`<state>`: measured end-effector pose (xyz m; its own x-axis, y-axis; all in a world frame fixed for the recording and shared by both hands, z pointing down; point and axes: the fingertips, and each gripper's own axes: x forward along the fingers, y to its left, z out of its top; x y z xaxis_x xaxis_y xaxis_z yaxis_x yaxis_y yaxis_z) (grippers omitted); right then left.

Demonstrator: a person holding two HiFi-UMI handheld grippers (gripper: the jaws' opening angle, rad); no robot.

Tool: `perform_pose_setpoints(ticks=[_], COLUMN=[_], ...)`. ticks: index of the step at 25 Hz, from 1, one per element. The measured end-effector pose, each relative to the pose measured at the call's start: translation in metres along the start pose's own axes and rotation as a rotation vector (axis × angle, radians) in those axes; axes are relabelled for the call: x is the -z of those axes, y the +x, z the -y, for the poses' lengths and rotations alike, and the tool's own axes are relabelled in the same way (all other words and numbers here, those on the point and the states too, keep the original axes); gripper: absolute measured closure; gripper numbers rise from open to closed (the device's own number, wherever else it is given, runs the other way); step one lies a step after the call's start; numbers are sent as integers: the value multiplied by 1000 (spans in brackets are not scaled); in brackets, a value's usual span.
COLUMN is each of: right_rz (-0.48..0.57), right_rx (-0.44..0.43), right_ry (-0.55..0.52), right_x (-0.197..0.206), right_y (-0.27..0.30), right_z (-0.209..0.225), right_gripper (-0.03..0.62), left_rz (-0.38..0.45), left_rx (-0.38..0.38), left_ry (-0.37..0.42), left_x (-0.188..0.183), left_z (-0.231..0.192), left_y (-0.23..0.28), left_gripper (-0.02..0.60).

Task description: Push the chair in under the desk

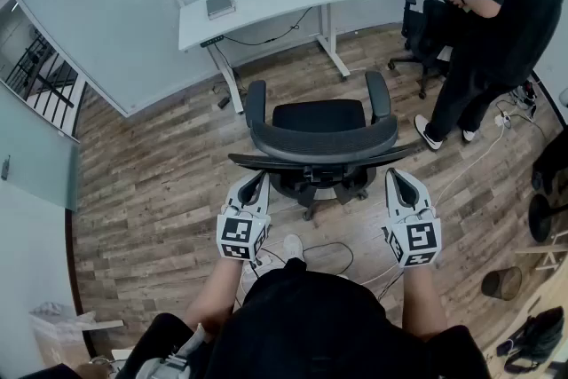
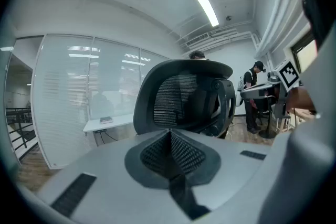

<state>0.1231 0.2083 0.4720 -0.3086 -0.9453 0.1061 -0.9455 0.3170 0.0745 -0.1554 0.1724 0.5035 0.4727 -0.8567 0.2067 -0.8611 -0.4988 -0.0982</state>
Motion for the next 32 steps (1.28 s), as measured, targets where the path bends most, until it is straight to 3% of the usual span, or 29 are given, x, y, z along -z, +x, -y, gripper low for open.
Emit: perform_pose_setpoints(ticks=[10,14,15,17,18,21,25,29,32], right_rz=[-3,8,2,-26,-46,-110,-243,-346,-430], right_rx=[27,16,13,-7,-28,-124,-178,-196,-218], right_ry=[-29,-87,-115,-168,-197,-312,-500,-647,-736], right_x=[2,4,5,9,11,26,59,84,105], right_y=[7,10,12,17,20,28,31,47,60], right_z=[13,18,18,16,14,5,11,25,32], right_gripper=[592,588,560,385,351,244,138,111,101], left_rz=[-6,4,7,1,-8,-76,-222,-360,-415], left_rx=[-10,-15,-16,-7,-1,23,85,127,130], left_ry=[58,145,174,224,242,308,489,625,700], left_x=[-3,-9,-10,-11,-10,6,35,60,69], left_z=[-6,-7,-8,-10,-11,-15,-16,-24,-28], left_y=[6,10,11,13,15,22,39,57,70], left_gripper=[569,551,507,348,286,243,170,141,137])
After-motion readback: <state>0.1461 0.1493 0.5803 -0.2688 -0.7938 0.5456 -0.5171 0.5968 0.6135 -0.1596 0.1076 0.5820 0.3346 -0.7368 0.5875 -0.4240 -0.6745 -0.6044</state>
